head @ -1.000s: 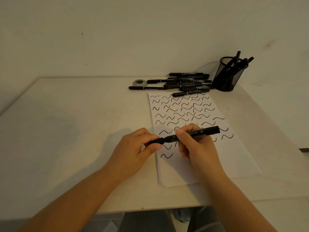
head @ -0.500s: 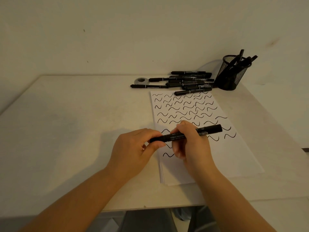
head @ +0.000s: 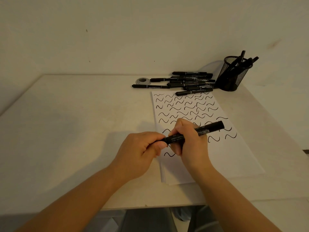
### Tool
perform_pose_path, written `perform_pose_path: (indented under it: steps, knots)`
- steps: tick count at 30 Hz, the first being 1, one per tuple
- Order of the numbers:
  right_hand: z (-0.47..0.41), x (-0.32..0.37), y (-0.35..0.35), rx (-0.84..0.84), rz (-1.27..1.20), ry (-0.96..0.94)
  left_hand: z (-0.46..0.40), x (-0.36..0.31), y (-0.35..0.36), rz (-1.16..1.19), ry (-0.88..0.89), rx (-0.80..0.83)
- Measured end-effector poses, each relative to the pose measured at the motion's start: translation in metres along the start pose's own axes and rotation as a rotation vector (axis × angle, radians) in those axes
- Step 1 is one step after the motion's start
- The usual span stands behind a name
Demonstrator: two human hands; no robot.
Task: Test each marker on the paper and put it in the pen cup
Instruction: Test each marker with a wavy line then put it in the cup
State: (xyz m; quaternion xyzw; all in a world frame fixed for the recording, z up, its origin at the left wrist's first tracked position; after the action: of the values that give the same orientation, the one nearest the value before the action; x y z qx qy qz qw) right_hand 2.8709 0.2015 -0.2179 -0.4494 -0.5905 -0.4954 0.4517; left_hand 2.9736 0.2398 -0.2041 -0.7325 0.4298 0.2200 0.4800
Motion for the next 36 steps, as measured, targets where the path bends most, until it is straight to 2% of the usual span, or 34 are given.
perform_pose_path:
  steps: [6,9,12,15,18,21,24,27,31,34,36]
  knots:
    - [0.001,0.004,0.004,0.046,0.042,-0.024,0.000,0.014,0.011,0.134,-0.111,0.116]
    - [-0.004,0.000,0.002,0.039,0.069,0.024,-0.003,0.012,0.005,0.101,-0.084,0.054]
    - [-0.014,-0.008,0.000,0.095,0.103,0.166,-0.011,0.015,-0.006,0.039,-0.107,-0.023]
    - [-0.031,0.000,-0.028,-0.020,0.142,0.191,-0.026,0.028,-0.018,-0.024,-0.194,-0.068]
    - [-0.049,0.033,-0.062,-0.228,0.524,-0.056,-0.049,0.032,-0.021,-0.128,-0.236,-0.050]
    - [-0.055,0.068,-0.052,-0.229,1.000,-0.421,-0.077,0.024,-0.018,-0.215,-0.236,-0.042]
    - [-0.064,0.085,-0.047,-0.230,1.289,-0.596,-0.107,0.007,-0.014,-0.359,-0.163,-0.041]
    - [-0.074,0.104,-0.046,-0.217,1.347,-0.774,-0.135,-0.010,-0.003,-0.449,-0.069,-0.026]
    - [-0.084,0.116,-0.041,-0.045,1.286,-1.012,-0.173,-0.039,0.025,-0.562,0.062,0.033]
    - [-0.103,0.131,-0.054,-0.028,1.236,-1.030,-0.201,-0.062,0.038,-0.561,0.153,0.055]
    - [-0.123,0.142,-0.069,-0.050,1.198,-0.974,-0.218,-0.074,0.038,-0.472,0.176,0.041]
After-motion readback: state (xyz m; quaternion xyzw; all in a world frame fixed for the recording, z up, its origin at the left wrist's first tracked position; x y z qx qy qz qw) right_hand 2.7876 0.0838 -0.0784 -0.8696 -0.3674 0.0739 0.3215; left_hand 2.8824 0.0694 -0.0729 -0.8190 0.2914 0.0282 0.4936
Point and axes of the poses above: each hand's wrist, its own z-axis away from the middle knuckle, its own y-axis out of the palm, x = y × z, the point moved 10 cm from there along -z, towards the middle knuckle, and after that the axes turned 6 degrees about -x, right-handed, at the moved point
